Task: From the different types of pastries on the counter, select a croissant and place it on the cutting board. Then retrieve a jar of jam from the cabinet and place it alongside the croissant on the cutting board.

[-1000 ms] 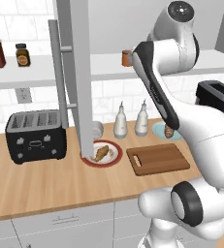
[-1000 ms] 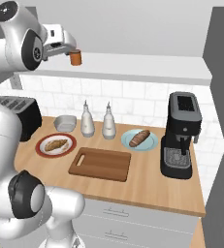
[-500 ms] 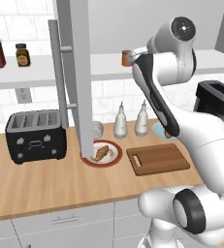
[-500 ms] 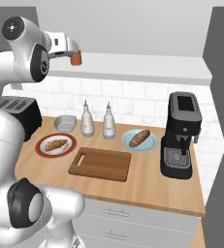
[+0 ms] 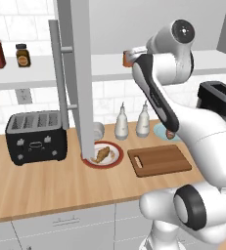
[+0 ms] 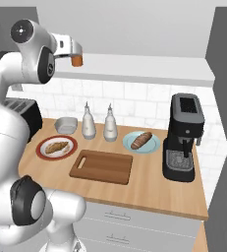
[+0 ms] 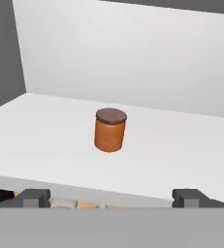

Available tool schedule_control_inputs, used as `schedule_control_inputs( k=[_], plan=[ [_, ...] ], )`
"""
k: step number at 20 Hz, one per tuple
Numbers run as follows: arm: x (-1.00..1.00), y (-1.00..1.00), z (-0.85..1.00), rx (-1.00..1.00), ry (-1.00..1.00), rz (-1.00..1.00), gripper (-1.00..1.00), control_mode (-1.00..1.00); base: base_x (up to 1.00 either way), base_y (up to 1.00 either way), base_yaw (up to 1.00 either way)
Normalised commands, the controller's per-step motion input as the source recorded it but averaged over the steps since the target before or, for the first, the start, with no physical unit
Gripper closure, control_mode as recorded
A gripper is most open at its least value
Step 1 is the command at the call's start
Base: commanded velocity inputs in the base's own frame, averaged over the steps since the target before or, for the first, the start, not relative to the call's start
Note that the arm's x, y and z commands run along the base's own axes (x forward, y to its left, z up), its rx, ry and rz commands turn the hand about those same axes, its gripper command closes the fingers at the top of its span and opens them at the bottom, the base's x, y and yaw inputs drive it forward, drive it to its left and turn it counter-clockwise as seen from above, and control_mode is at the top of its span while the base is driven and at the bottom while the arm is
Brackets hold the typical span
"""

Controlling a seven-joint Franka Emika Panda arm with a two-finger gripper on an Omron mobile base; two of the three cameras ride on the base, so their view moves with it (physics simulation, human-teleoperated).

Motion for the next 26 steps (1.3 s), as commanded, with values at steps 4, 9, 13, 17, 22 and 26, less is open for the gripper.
schedule_control_inputs(
  k=[4, 9, 13, 17, 22, 26],
  plan=[
    [0.24, 0.11, 0.00, 0.03, 0.00, 0.00, -1.00, -1.00, 0.00, 0.00, 0.00],
    [0.27, 0.04, 0.00, 0.04, 0.00, 0.00, -1.00, -1.00, 0.00, 0.00, 0.00],
    [0.20, 0.00, 0.00, 0.04, 0.00, 0.00, -1.00, -1.00, 0.00, 0.00, 0.00],
    [0.30, 0.00, 0.00, 0.05, 0.05, 0.00, -1.00, -1.00, 0.00, 0.00, 0.00],
    [0.33, 0.00, 0.00, 0.04, 0.08, 0.00, -1.00, -1.00, 0.00, 0.00, 0.00],
    [0.27, 0.00, 0.00, 0.03, 0.07, 0.00, -1.00, -1.00, 0.00, 0.00, 0.00]
  ],
)
